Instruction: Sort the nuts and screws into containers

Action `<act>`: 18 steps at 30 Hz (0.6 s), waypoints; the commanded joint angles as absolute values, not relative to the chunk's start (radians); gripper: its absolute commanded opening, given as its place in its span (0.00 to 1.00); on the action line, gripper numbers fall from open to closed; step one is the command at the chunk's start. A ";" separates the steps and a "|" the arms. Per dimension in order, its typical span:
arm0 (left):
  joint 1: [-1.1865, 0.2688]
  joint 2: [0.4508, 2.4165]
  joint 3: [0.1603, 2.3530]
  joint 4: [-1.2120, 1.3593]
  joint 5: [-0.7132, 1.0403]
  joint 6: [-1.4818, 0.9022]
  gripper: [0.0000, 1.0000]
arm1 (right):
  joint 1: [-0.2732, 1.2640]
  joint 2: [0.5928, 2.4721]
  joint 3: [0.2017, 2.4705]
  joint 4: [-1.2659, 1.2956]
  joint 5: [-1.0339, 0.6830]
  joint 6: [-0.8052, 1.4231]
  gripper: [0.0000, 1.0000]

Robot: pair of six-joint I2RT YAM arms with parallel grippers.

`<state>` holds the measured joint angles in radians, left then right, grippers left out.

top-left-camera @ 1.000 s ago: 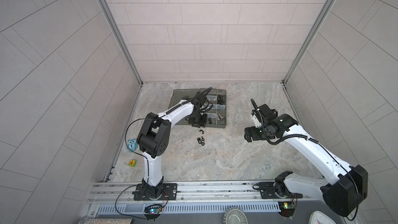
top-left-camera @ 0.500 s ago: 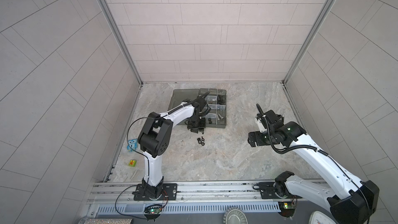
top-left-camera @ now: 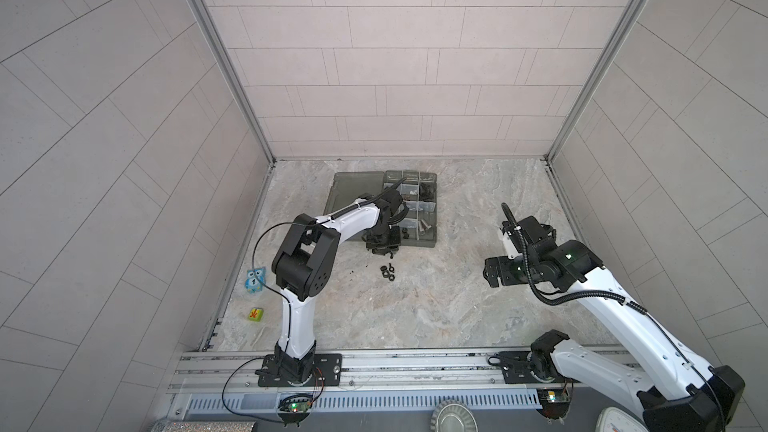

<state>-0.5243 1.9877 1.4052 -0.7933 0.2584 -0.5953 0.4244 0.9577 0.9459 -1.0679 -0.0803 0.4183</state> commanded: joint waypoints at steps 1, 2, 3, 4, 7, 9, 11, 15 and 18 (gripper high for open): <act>-0.529 2.005 1.416 -0.792 0.226 -0.617 0.38 | 0.418 0.939 0.950 -1.100 -0.057 0.413 0.99; -0.530 2.008 1.416 -0.789 0.226 -0.620 0.38 | 0.418 0.937 0.951 -1.100 -0.057 0.413 0.99; -0.530 2.011 1.416 -0.790 0.225 -0.621 0.38 | 0.418 0.937 0.950 -1.100 -0.057 0.413 0.99; -0.531 2.013 1.416 -0.789 0.226 -0.624 0.38 | 0.418 0.937 0.948 -1.101 -0.057 0.413 0.99; -0.530 2.023 1.422 -0.785 0.233 -0.628 0.37 | 0.418 0.937 0.949 -1.102 -0.058 0.411 0.99; -0.532 2.031 1.426 -0.785 0.233 -0.629 0.37 | 0.419 0.937 0.948 -1.101 -0.059 0.411 0.99; -0.536 2.038 1.433 -0.785 0.240 -0.631 0.36 | 0.418 0.937 0.947 -1.101 -0.060 0.411 0.99; -0.540 2.044 1.434 -0.786 0.242 -0.632 0.36 | 0.419 0.937 0.948 -1.102 -0.058 0.411 0.99; -0.541 2.051 1.437 -0.788 0.244 -0.629 0.35 | 0.419 0.938 0.946 -1.101 -0.060 0.412 0.99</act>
<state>-0.5354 2.0228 1.4158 -0.7830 0.2462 -0.6216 0.4225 0.9493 0.9459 -1.0744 -0.0799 0.4183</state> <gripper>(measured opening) 0.351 0.989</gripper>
